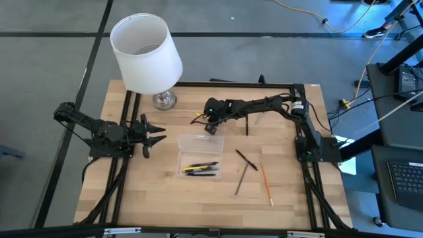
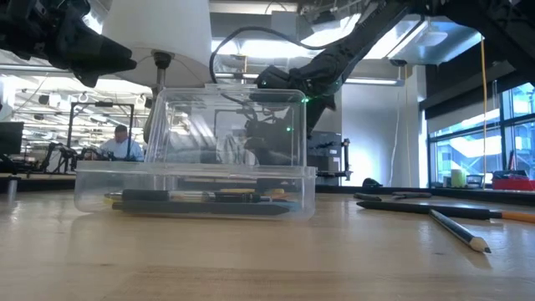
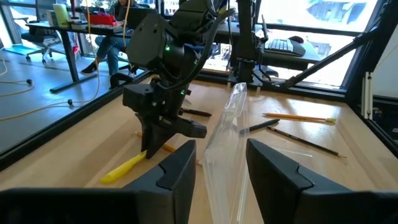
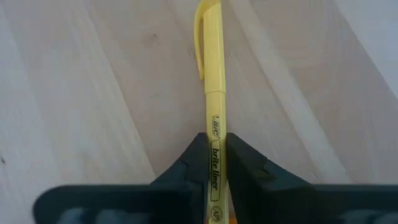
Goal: Pick & place school supplies into a supply box
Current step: Put the yellow pen into the transparent supply box
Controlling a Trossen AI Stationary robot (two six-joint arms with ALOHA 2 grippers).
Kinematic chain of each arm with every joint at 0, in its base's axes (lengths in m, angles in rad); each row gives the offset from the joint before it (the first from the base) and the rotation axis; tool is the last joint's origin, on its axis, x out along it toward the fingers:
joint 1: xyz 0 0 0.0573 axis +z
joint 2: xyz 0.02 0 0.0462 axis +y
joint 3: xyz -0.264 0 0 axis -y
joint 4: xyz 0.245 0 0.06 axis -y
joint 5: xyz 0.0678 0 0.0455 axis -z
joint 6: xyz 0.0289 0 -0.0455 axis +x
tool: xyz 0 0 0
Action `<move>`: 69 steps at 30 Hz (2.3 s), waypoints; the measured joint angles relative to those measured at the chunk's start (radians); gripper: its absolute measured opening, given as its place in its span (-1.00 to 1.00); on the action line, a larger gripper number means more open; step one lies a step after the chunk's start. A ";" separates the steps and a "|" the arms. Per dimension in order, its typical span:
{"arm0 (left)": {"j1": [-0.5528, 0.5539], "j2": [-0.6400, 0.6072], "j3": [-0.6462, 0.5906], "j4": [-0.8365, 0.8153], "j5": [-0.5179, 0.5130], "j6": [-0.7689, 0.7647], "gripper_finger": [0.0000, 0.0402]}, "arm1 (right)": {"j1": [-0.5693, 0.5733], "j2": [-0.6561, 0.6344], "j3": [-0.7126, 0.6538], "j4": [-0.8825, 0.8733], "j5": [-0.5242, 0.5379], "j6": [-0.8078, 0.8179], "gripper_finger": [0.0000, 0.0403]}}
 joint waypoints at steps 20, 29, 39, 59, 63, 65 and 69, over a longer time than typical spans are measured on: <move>0.000 0.000 0.000 0.000 -0.001 0.000 -0.32 | 0.040 -0.354 -0.002 -0.070 0.110 -0.052 -0.76; 0.000 0.000 0.000 0.000 -0.002 0.000 -0.32 | 0.226 -0.482 0.000 -0.086 0.113 -0.078 -0.76; 0.000 0.000 0.000 0.000 -0.002 0.000 -0.33 | 0.506 -0.406 -0.001 -0.104 0.231 -0.073 -0.76; 0.000 0.000 0.000 0.000 -0.001 0.000 -0.32 | 0.593 -0.112 -0.002 -0.046 0.340 0.035 -0.75; 0.000 0.000 0.000 0.000 -0.001 0.000 -0.34 | 0.593 -0.085 -0.002 -0.026 0.336 0.034 -0.75; 0.000 0.000 0.000 0.000 -0.001 0.000 -0.34 | 0.593 -0.071 -0.002 -0.014 0.331 0.034 -0.75; 0.000 0.000 0.000 0.000 -0.001 0.000 -0.33 | 0.591 -0.044 -0.002 -0.015 0.324 0.032 -0.75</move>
